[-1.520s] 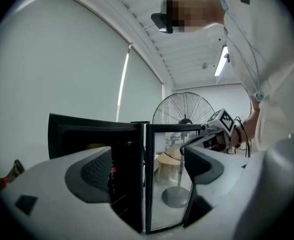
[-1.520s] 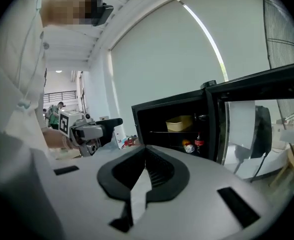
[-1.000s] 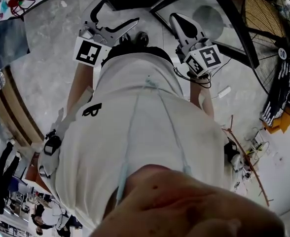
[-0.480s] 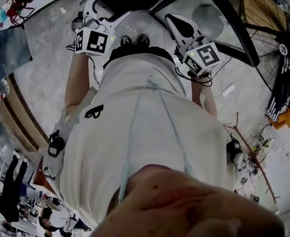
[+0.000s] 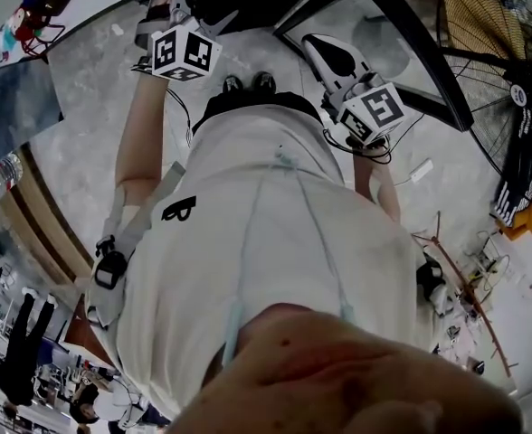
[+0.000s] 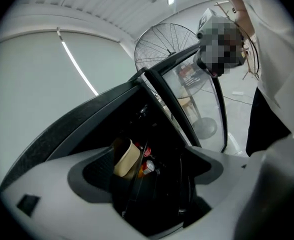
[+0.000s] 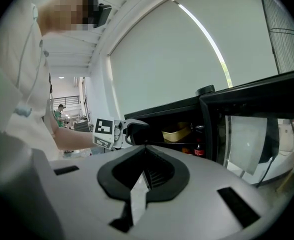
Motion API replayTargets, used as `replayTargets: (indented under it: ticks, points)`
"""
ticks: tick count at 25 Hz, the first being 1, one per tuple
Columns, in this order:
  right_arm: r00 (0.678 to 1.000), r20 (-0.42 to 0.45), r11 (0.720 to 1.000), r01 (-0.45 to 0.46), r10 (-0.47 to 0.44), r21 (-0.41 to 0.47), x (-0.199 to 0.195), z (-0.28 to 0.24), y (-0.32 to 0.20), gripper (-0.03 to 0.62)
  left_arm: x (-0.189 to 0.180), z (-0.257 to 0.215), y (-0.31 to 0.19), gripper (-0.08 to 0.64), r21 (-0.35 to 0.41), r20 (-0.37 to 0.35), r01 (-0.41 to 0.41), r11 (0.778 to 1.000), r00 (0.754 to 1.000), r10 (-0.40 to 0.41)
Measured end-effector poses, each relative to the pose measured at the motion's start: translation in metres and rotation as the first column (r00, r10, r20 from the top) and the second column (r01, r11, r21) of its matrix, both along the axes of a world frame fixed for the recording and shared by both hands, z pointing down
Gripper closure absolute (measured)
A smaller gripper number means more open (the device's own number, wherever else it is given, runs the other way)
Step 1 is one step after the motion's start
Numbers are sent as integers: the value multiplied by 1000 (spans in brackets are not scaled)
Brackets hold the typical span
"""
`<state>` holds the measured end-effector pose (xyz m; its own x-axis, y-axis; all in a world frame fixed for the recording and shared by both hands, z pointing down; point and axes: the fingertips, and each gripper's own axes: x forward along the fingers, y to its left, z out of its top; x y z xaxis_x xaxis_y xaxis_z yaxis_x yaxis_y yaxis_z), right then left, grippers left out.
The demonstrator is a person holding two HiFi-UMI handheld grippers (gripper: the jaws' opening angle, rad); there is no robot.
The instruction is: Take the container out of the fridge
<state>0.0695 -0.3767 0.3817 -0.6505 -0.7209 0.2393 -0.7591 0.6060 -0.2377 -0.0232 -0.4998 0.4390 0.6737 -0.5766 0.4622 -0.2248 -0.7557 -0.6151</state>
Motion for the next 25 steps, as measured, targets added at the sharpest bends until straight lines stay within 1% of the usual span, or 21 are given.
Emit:
replayTargets:
  ticks: [2,4,6,9,13,17,20,25]
  points:
    - [1000,2,1000,-1,1,5,2,-2,-1,577,6,3,-7,121,14,29,9,1000,1000,-9]
    - [1000,3,1000,2,-2,2,4,-3,0,577,11,8,-11,121,40,79,12,999,997,-16]
    - [1000,2,1000,6,-6,-6,5,-2,1,577,15,14,-18,121,46,115,16,999,993,-21]
    - [1000,7,1000,7,-7,4,6,-3,-4,577,19,21,-34,121,36,132,34,999,991,-38]
    - [1000,0,1000,20,-20,24,10,-8,-7,577,30,24,-47,121,50,156,46,998,986,-53]
    - [1000,4,1000,15,-15,21,13,-8,-3,577,40,31,-58,121,59,201,37,998,978,-49]
    - [1000,-2,999,19,-19,28,18,-9,-3,577,48,32,-71,121,74,244,12,997,969,-30]
    - [1000,-6,1000,16,-16,10,22,-4,0,577,58,28,-90,123,81,281,3,997,959,-26]
